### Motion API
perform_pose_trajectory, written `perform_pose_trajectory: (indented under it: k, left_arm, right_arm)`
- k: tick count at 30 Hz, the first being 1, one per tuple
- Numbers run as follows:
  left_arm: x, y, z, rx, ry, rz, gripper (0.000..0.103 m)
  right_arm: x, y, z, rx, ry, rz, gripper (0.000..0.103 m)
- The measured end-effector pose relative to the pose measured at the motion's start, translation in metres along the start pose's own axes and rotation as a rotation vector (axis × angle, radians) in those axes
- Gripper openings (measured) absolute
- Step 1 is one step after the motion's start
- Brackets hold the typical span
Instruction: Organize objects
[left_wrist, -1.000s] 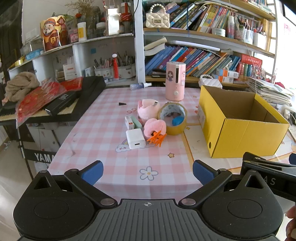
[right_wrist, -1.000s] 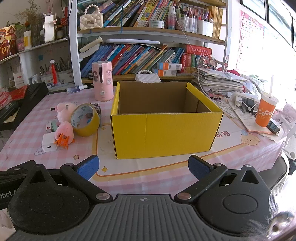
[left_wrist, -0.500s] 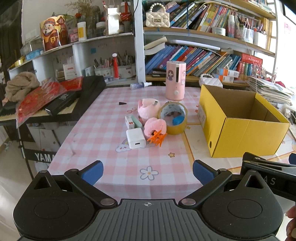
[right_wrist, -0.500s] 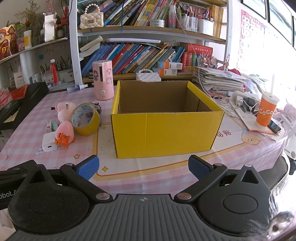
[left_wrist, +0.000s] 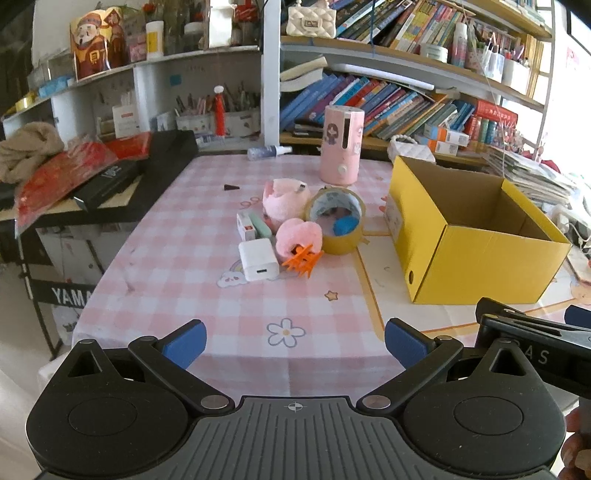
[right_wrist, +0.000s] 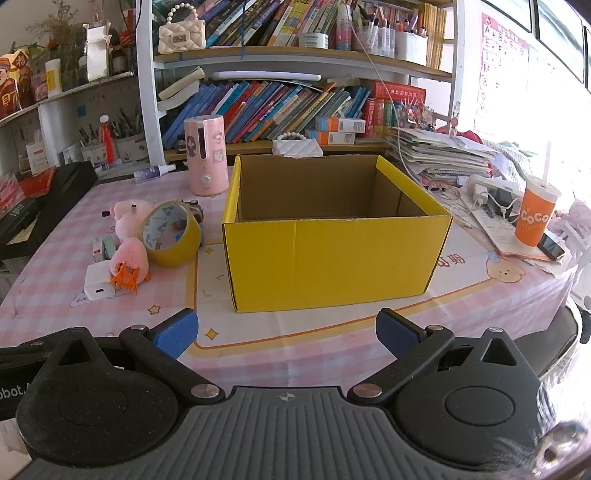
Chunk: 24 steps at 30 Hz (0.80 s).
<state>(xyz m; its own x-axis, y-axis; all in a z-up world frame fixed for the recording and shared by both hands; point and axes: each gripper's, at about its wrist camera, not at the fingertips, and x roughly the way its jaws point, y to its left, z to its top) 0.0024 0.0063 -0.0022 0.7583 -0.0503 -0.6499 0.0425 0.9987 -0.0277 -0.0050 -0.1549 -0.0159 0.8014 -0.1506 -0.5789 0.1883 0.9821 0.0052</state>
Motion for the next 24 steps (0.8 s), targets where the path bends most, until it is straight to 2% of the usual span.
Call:
perform_pose_trajectory:
  k: [17, 24]
  left_arm:
    - [0.000, 0.015, 0.003, -0.002, -0.024, 0.007, 0.103]
    - [0.000, 0.028, 0.003, -0.032, -0.026, 0.034, 0.103]
  right_arm:
    - [0.000, 0.011, 0.006, 0.010, 0.000, 0.050, 0.103]
    - [0.003, 0.024, 0.008, -0.021, 0.006, 0.075, 0.103]
